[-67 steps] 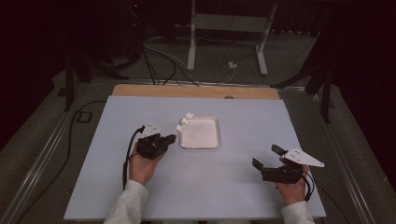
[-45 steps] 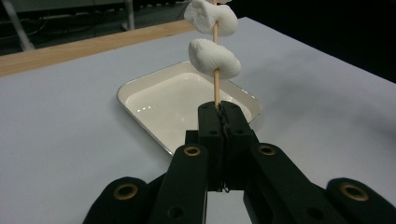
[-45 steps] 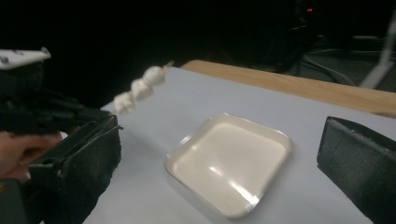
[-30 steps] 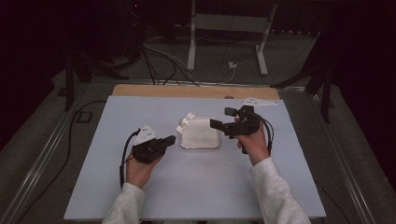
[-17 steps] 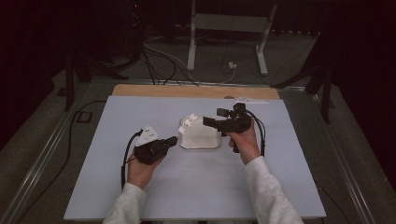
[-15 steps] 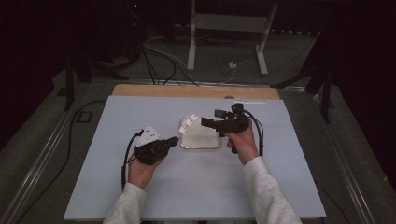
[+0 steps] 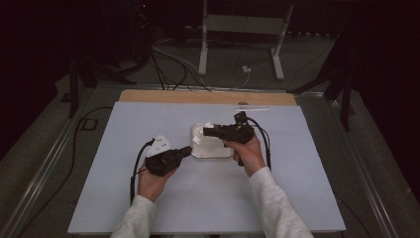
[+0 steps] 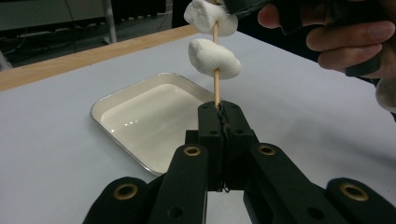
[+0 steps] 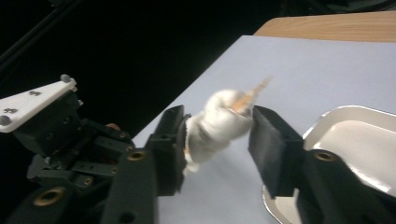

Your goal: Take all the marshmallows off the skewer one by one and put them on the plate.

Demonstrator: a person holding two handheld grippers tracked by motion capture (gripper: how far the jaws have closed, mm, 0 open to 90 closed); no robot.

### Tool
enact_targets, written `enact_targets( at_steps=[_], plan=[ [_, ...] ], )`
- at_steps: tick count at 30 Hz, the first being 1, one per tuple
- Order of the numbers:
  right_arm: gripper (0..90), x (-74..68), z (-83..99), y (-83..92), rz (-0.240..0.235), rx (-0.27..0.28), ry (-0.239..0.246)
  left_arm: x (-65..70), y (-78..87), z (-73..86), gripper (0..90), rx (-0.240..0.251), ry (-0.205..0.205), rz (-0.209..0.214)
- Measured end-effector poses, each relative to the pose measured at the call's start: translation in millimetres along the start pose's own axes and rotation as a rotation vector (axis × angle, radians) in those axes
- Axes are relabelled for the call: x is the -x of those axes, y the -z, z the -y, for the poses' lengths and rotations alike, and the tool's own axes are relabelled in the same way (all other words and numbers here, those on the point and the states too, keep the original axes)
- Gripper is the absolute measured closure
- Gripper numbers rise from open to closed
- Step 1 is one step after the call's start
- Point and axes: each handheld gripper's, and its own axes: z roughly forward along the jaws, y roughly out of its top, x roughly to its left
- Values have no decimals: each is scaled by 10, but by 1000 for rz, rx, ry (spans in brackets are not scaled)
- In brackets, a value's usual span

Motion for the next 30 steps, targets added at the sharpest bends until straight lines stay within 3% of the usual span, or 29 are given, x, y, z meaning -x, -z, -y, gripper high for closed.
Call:
enact_targets(
  at_steps=[4,9,19,30],
  plan=[
    [677,-13,1,-19,-12,3,-11,-5,-5,6,900,-1,4,2],
    [726,-50,3,-17,-13,23,-1,-4,-13,11,900,-4,6,3],
    [761,-71,7,-24,-8,78,-24,-14,-21,25,900,-4,17,6],
    [780,-52,9,27,41,150,-62,-8,-30,48,900,-12,1,18]
  ],
)
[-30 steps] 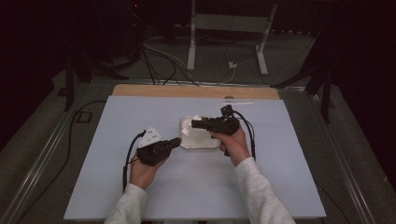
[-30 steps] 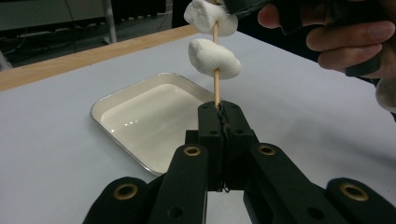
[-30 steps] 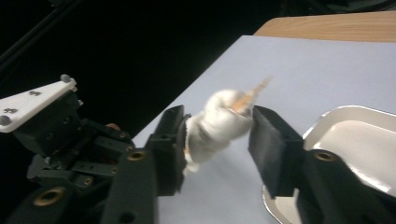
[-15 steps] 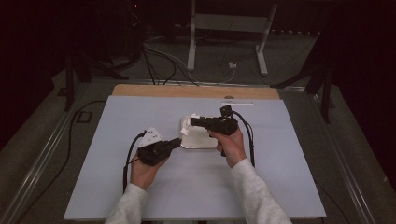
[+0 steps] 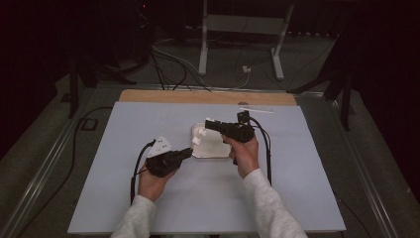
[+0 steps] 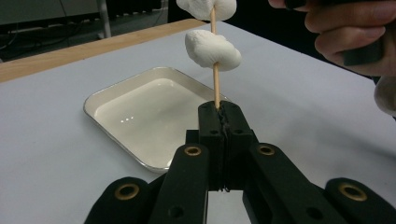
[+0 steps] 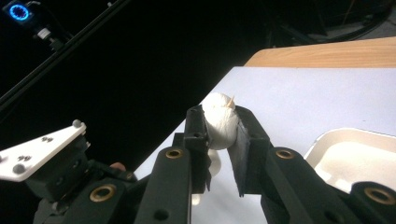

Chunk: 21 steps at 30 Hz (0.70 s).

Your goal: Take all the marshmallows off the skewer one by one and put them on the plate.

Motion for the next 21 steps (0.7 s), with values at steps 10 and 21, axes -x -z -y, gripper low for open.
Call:
enact_targets(
  at_steps=[10,21],
  plan=[
    [793,172,-90,169,-13,43,-50,-59,-11,137,900,-60,-5,-14],
    [777,288,-34,205,151,-66,82,-95,-23,154,900,-66,15,-28]
  ],
)
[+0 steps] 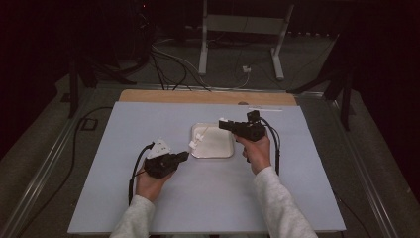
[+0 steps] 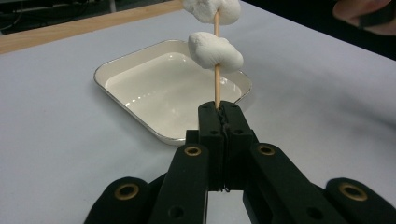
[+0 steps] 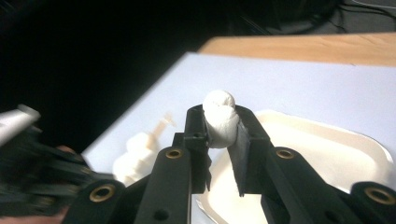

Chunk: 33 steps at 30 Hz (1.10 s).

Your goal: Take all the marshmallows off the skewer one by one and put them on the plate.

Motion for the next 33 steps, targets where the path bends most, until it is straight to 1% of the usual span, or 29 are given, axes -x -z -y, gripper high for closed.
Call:
enact_targets(
  at_steps=[1,3,4,6,8,10,11,14,16,17,18,20,22,23,28,29,31,33],
  plan=[
    [773,9,33,-50,41,-36,23,-3,0,0,900,2,2,0],
    [768,23,72,-111,77,-75,39,-6,5,-1,900,4,6,-1],
    [768,23,72,-111,77,-75,39,-8,6,-1,900,5,9,-3],
    [763,44,113,-181,111,-109,53,-17,10,-1,900,6,13,-2],
    [758,70,156,-251,137,-138,61,-22,13,-1,900,8,17,-3],
    [754,96,195,-317,148,-160,60,-26,16,-1,900,10,19,-3],
    [745,117,231,-375,159,-184,62,-29,17,-2,900,11,19,-3],
    [730,135,261,-420,173,-199,61,-30,13,0,900,8,22,-3],
    [695,153,281,-444,176,-209,58,-32,11,1,900,7,23,-4],
    [625,166,289,-454,181,-209,49,-34,11,0,900,7,22,-5],
    [625,166,289,-454,181,-209,49,-36,11,1,900,7,24,-5],
    [558,174,290,-456,189,-212,50,-38,11,3,900,8,28,-7],
    [509,178,289,-458,183,-225,48,-43,10,4,900,8,30,-8],
    [487,174,289,-457,189,-230,54,-43,8,5,900,9,31,-9],
    [379,139,274,-429,152,-215,40,-44,3,6,900,7,32,-9],
    [336,114,260,-411,144,-203,36,-43,2,7,900,8,32,-10],
    [321,104,252,-400,136,-195,34,-43,0,7,900,8,33,-9],
    [271,87,237,-375,117,-180,24,-43,-1,7,900,8,32,-9]
  ],
)
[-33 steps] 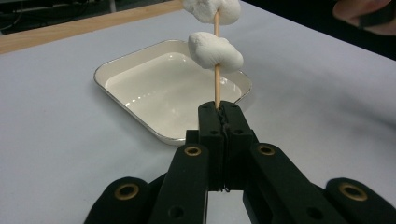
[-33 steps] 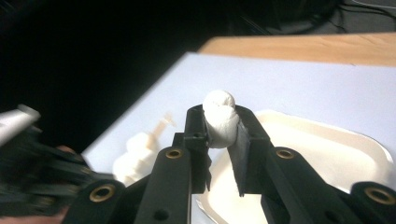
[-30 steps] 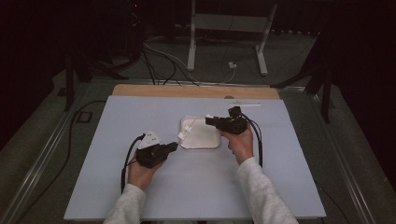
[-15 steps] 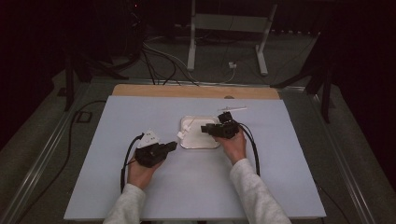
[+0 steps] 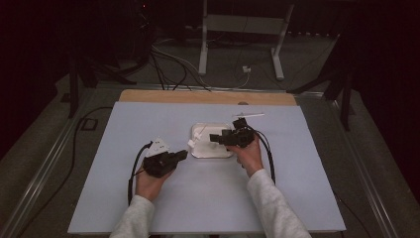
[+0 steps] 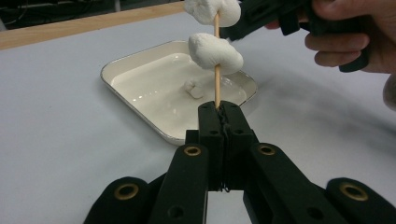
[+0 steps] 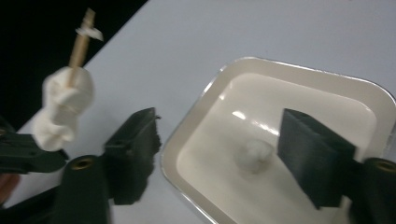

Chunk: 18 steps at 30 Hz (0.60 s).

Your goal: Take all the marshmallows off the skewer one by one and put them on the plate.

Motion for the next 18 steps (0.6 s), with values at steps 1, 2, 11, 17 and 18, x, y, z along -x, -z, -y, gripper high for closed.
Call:
enact_targets(
  at_steps=[1,2,11,17,18],
  plan=[
    [256,-9,-4,12,-4,7,-2,0,0,0,900,0,0,0],
    [249,-16,-8,27,-13,10,-6,1,-1,0,900,1,1,0],
    [152,-64,-36,146,-93,55,-28,2,0,-4,900,11,5,0],
    [105,-131,-44,180,-152,62,-26,13,3,-10,900,21,9,8],
    [102,-146,-46,183,-162,63,-28,15,3,-11,900,24,10,10]
  ],
)
